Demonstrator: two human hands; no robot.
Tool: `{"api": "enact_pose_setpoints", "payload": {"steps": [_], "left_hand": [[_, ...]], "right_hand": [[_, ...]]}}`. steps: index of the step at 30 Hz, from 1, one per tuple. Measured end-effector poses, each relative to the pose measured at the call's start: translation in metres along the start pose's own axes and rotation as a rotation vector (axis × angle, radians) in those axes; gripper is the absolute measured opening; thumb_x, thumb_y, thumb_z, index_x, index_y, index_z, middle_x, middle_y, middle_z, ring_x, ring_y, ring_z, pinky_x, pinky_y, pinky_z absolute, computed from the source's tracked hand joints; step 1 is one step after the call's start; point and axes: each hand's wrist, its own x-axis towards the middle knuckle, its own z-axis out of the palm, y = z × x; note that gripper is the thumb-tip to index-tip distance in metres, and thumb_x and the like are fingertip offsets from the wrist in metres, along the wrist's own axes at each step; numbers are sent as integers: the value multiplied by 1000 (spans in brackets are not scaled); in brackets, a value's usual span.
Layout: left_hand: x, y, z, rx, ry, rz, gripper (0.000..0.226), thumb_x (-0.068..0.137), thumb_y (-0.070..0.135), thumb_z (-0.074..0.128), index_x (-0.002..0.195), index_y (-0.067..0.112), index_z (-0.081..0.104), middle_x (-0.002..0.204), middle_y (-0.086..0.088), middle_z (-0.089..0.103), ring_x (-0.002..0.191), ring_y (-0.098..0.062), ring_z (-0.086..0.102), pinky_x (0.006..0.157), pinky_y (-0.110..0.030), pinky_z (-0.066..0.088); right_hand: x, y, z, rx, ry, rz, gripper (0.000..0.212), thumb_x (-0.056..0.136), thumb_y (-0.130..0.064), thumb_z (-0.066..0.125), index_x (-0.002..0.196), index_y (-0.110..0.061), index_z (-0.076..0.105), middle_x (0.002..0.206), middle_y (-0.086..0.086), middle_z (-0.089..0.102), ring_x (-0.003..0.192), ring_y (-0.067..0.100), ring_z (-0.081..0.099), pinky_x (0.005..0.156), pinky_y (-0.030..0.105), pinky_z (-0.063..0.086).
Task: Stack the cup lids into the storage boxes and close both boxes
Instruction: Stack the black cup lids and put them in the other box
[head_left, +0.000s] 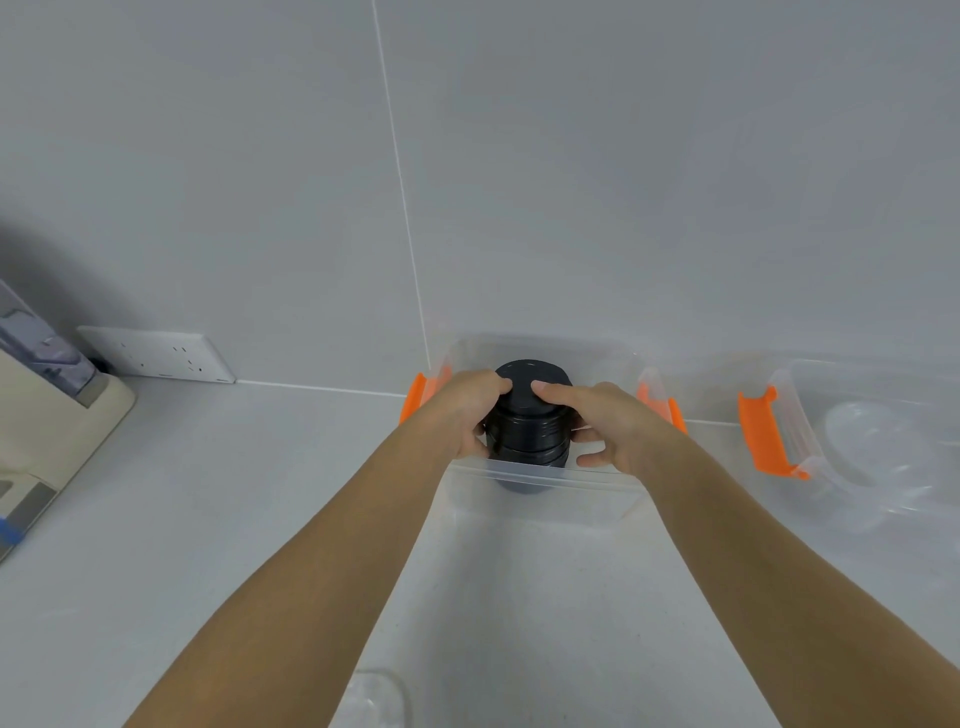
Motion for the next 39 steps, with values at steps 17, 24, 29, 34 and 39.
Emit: {"api": "enact_pose_setpoints", "payload": {"steps": [17, 24, 29, 34, 39], "left_hand": [[5, -3, -5, -54, -57, -39, 21, 94, 10, 47, 114, 10, 50, 114, -11, 49, 109, -29, 48, 75, -46, 47], [5, -4, -6, -60, -63, -28, 22, 92, 9, 47, 113, 10, 52, 99, -9, 53, 104, -29, 51, 63, -43, 49], [4, -4, -7, -48, -64, -31, 18, 92, 12, 48, 110, 11, 52, 93, -7, 52, 104, -29, 50, 55, -39, 46], [5, -3, -6, -41, -48, -46, 18, 93, 17, 51, 110, 12, 50, 110, -13, 49, 106, -30, 45, 63, -40, 45], [11, 0, -5, -33, -30, -92, 31, 94, 24, 51, 121, 10, 44, 97, -13, 49, 127, -36, 39, 79, -45, 38]], "right_hand": [[-3, 1, -1, 3, -19, 4, 55, 74, -36, 74, 122, -17, 56, 132, 5, 53, 123, 27, 47, 95, 51, 42], [-4, 1, 0, 1, -22, 3, 46, 76, -34, 73, 116, -17, 58, 130, 4, 54, 125, 27, 46, 98, 52, 41], [-4, 0, 0, -8, -28, 16, 52, 76, -37, 73, 121, -17, 55, 134, 6, 51, 125, 31, 45, 100, 54, 40], [-8, -3, 1, 2, -15, 58, 58, 77, -54, 65, 122, -19, 54, 135, 11, 46, 119, 34, 46, 93, 51, 43], [-13, -8, -1, 91, -62, 133, 47, 87, -55, 50, 103, -12, 48, 126, 16, 47, 109, 36, 55, 54, 32, 45]]}}
